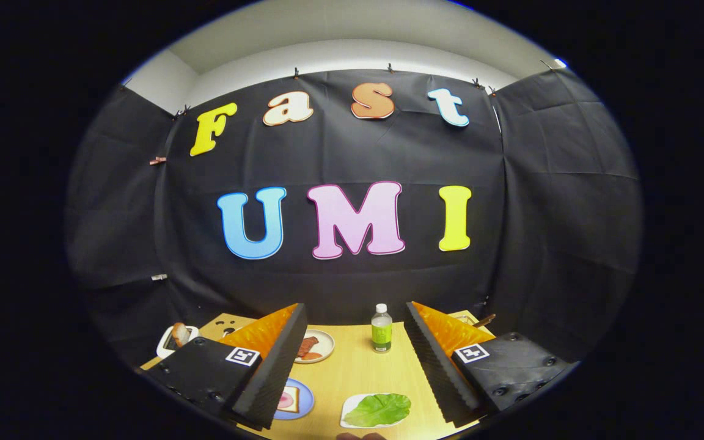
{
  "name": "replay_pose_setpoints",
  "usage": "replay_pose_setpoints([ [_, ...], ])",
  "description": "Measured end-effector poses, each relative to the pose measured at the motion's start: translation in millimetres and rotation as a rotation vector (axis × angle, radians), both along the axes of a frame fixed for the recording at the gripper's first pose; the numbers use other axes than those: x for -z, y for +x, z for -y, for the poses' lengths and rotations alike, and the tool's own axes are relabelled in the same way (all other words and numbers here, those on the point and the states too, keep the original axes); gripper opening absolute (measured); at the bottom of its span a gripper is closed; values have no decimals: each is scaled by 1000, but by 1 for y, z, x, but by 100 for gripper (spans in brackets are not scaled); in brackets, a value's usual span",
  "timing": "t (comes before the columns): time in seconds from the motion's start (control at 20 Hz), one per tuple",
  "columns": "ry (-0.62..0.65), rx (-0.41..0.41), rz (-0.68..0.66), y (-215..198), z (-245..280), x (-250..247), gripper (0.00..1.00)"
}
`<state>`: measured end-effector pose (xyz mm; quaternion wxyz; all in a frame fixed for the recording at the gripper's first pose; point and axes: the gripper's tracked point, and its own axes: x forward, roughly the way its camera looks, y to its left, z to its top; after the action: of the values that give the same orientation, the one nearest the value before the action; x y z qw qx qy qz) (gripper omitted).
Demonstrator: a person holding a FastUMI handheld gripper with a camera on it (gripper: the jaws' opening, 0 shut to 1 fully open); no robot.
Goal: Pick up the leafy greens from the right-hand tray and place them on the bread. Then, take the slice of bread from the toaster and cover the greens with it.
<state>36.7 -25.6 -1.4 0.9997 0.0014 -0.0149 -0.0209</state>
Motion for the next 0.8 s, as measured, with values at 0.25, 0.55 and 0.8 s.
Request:
replay_pose_setpoints([
  [0.25, -27, 27, -153, 29, 19, 68, 100],
  [0.55, -15, 57, -422, 57, 34, 192, 100],
  [0.8, 51, 122, -643, 67, 48, 293, 100],
])
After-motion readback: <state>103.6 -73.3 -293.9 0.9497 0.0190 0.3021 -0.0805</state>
